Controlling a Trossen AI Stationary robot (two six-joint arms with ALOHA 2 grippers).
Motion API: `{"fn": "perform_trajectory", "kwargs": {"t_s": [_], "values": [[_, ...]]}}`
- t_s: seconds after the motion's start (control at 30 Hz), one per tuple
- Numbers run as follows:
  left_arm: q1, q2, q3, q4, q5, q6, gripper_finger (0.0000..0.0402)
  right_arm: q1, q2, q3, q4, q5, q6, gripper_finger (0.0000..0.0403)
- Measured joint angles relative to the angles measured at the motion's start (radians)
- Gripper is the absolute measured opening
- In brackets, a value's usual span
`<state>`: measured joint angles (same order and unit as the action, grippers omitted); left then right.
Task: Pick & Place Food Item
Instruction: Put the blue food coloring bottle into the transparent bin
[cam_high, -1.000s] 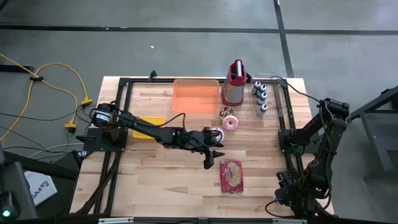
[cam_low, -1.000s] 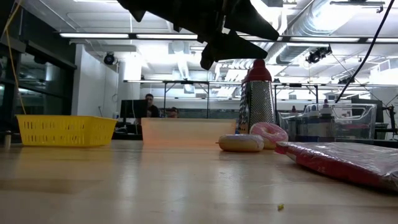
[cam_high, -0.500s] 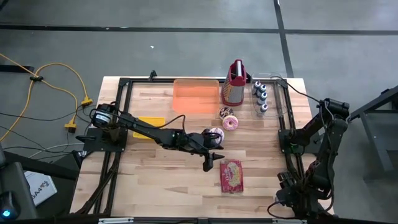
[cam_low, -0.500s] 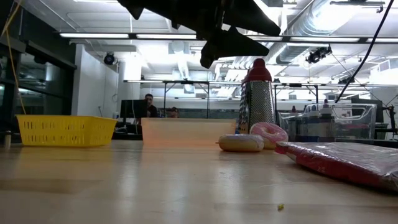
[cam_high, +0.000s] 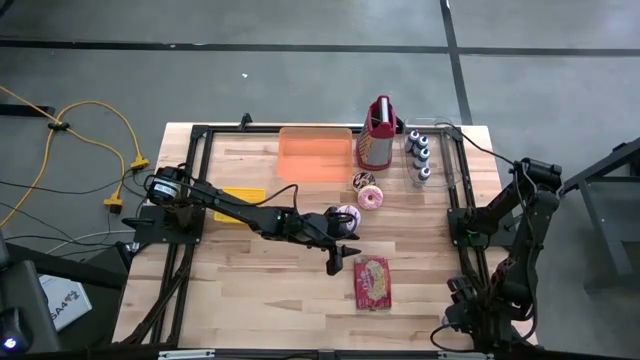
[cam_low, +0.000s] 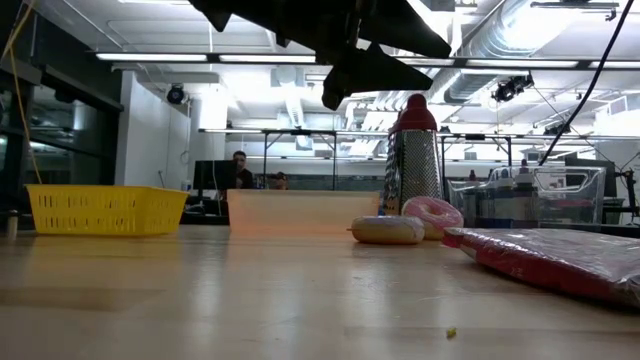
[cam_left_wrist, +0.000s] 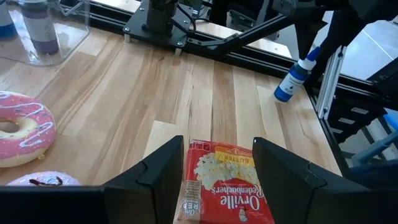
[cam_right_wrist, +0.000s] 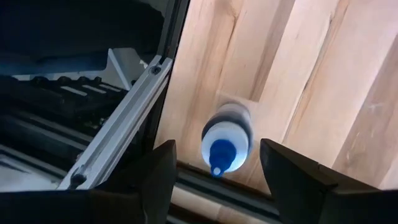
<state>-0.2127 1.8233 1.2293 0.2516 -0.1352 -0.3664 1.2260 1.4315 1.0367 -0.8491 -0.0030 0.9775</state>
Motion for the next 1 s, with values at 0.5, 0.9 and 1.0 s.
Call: {"fn": "perform_trajectory", "kwargs": {"t_s": [0.5,0.9,1.0], "values": [[0.000,0.000,0.000,0.000,0.000,0.000,0.0187,-0.011,0.071,0.000,-0.001,-0.034,-0.005,0.0219],[0.000,0.000,0.000,0.000,0.000,0.000,0.0187,-0.010,0.092,-0.001,-0.004,-0.051,-0.002,0.0219],[0.000,0.000,0.000,0.000,0.000,0.000,0.0187,-0.011,0.092,-0.001,-0.005,-0.051,-0.001,0.0216]]}}
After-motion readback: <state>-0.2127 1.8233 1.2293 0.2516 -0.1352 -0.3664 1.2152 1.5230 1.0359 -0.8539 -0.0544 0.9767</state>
